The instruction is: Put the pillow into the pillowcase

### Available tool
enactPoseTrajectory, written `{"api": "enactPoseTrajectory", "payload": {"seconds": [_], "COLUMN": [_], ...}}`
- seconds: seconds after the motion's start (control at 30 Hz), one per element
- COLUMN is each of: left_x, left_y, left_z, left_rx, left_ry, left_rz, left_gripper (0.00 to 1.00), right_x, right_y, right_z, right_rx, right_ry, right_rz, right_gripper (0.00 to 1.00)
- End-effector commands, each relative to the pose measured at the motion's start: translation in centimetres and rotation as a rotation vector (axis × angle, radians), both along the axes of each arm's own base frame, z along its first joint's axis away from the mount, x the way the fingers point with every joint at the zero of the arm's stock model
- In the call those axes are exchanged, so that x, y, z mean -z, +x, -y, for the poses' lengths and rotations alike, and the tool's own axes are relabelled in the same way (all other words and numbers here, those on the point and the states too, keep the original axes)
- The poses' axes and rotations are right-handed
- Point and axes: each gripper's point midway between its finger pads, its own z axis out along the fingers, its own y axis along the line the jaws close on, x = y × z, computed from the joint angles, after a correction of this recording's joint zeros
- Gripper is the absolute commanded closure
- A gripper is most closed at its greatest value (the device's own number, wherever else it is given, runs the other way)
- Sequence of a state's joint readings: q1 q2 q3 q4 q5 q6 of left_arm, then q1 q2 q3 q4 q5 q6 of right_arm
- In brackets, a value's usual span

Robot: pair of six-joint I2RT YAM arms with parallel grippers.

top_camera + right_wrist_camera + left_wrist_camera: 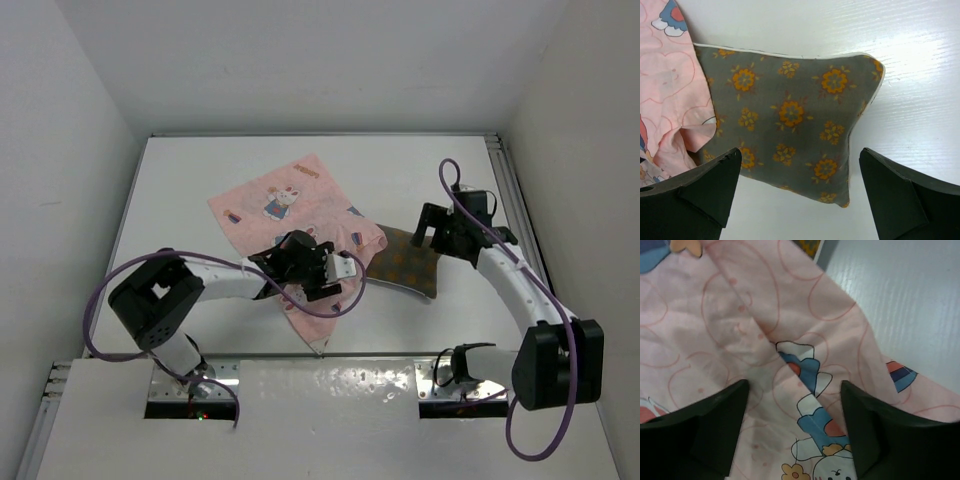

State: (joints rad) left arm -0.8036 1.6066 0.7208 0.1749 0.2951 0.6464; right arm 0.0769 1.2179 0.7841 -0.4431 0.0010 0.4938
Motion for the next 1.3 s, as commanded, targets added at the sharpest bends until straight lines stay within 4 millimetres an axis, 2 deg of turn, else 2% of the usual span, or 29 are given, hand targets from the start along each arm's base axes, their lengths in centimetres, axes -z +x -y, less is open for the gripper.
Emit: {"api": "enactPoseTrajectory", "payload": {"seconds": [0.0,0.03,0.07,0.1,0.13,0.23,0.4,0.53,0.6,0.67,0.7,0.73,0.83,0.87,0.9,0.93,0.97,1.0,1.03,1.07,1.13,1.17,1.27], "left_x": [-1.9,-2.1,-2.0,-2.2,-2.3,-2.9,-3.2,-4.4,-5.3,-6.1,-6.5,-6.9,-7.2,-7.0,-7.2,-7.1,-7.6,-7.9,-8.1,-8.3,-8.5,-8.6,-8.6], "left_y": [2.1,2.1,2.0,2.0,1.6,1.6,1.7,3.4,4.6,5.3,5.9,6.3,6.7,6.5,6.4,6.1,5.9,5.9,5.8,5.7,5.7,5.6,5.5], "left_z": [0.3,0.3,0.1,0.2,0.1,-0.1,-0.2,-1.2,-2.4,-3.2,-4.2,-4.6,-6.1,-6.3,-6.5,-6.4,-6.3,-6.1,-6.0,-5.9,-5.8,-5.8,-6.1], "left_rx": [-0.035,-0.036,-0.041,-0.046,-0.041,-0.065,-0.106,-0.187,-0.237,-0.258,-0.285,-0.303,-0.342,-0.342,-0.34,-0.331,-0.326,-0.324,-0.331,-0.332,-0.338,-0.338,-0.343], "left_ry": [-0.016,-0.017,-0.005,-0.007,0.002,-0.011,-0.041,-0.049,-0.064,-0.068,-0.067,-0.071,-0.074,-0.073,-0.079,-0.09,-0.107,-0.124,-0.142,-0.153,-0.166,-0.17,-0.174], "left_rz": [0.101,0.104,0.091,0.078,0.057,0.044,0.041,0.083,0.089,0.083,0.081,0.082,0.056,0.045,0.041,0.028,0.033,0.036,0.022,0.019,0.008,0.007,0.007], "left_gripper": [0.36,0.43,0.6,0.66,0.77,1.0,1.0,1.0,1.0,1.0,1.0,1.0,1.0,1.0,1.0,1.0,1.0,1.0,1.0,1.0,1.0,1.0,1.0], "right_x": [-0.5,-0.6,-1.3,-1.4,-1.7,-1.5,0.0,0.8,0.5,0.0,0.0,-0.7,-1.7,-2.1,-3.6,-3.8,-4.8,-5.9,-5.7,-7.2,-8.5,-10.0,-10.6], "right_y": [0.4,0.6,1.2,1.5,2.3,3.8,3.9,3.3,3.4,3.9,3.7,4.2,4.0,3.8,3.8,3.3,3.2,3.1,2.5,1.9,0.9,0.9,1.5], "right_z": [-0.2,-0.6,-0.9,-1.5,-1.8,-2.4,-2.8,-3.4,-4.2,-4.2,-3.7,-3.6,-4.5,-5.4,-6.9,-7.9,-10.5,-11.7,-13.0,-16.3,-19.3,-21.1,-22.3], "right_rx": [-0.055,-0.091,-0.107,-0.141,-0.161,-0.199,-0.22,-0.255,-0.321,-0.356,-0.39,-0.399,-0.506,-0.547,-0.6,-0.64,-0.709,-0.731,-0.758,-0.795,-0.818,-0.774,-0.648], "right_ry": [-0.033,-0.033,-0.031,-0.029,-0.038,-0.078,-0.119,-0.118,-0.146,-0.231,-0.288,-0.315,-0.312,-0.275,-0.239,-0.213,-0.173,-0.152,-0.117,0.008,0.182,0.317,0.457], "right_rz": [0.042,0.045,0.058,0.057,0.057,0.032,-0.046,-0.042,-0.016,-0.006,-0.024,-0.011,0.011,0.035,0.106,0.131,0.204,0.264,0.283,0.352,0.393,0.415,0.415], "right_gripper": [0.01,0.01,0.01,0.01,0.01,0.01,0.01,0.01,0.01,0.01,0.01,0.01,0.01,0.01,0.01,0.01,0.01,0.01,0.02,0.04,0.05,0.06,0.09]}}
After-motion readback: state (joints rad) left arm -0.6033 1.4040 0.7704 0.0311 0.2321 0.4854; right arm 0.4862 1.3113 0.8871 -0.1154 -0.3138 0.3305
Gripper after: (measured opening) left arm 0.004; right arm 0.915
